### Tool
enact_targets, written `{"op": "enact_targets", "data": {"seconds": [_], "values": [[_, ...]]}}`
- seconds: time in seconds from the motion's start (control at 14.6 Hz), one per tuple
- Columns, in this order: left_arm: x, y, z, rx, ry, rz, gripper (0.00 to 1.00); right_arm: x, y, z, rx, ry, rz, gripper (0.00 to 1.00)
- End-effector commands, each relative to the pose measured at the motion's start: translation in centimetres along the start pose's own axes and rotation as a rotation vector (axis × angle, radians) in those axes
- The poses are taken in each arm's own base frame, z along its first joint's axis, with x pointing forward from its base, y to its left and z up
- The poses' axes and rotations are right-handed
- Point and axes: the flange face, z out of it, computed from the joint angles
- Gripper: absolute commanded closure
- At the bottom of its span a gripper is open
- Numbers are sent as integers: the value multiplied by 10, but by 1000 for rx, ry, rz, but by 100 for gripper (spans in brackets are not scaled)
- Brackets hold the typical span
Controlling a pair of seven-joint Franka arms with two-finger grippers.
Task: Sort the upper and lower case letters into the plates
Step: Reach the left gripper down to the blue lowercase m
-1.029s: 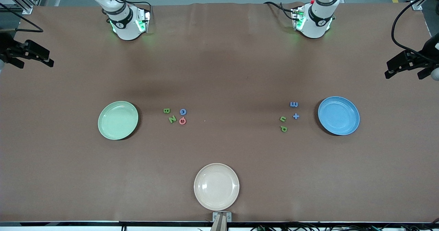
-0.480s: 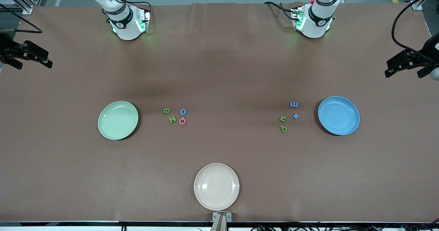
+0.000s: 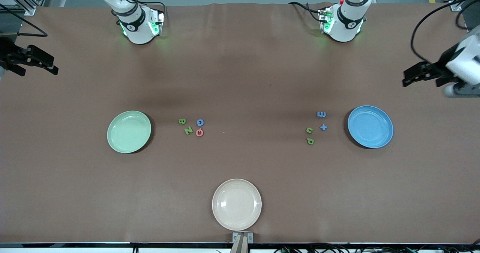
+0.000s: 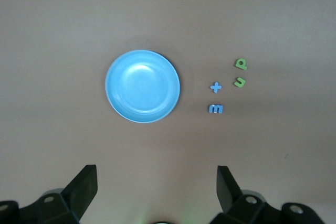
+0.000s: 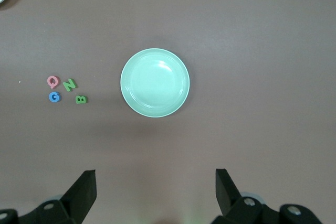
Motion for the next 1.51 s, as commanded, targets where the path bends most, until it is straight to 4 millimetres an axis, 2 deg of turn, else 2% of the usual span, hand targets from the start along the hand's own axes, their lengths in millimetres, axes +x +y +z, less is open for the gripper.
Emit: {"op": "enact_targets", "data": {"seconds": [0.0,0.41,0.75,0.96,1.17,1.44], "values": [[6,33,40,-9,-22,-52,0,-9,-1,-2,-11,6,-12,0],[6,85,144,-11,17,-114,0,-9,-3,-3,-16,2,38,0],[-2,105,232,-24,49,-121,0,-10,-3,-3,-11,1,47,0],[-5,126,282,-32,58,-134,0,-10,-2,-2,-3,-5,52,0],[-20,131,328,-46,101,-115,0,-7,0,-8,-2,9,50,0],[-32,137,375,-15,70,-59,0,10,-3,18,0,-40,42,0]]}}
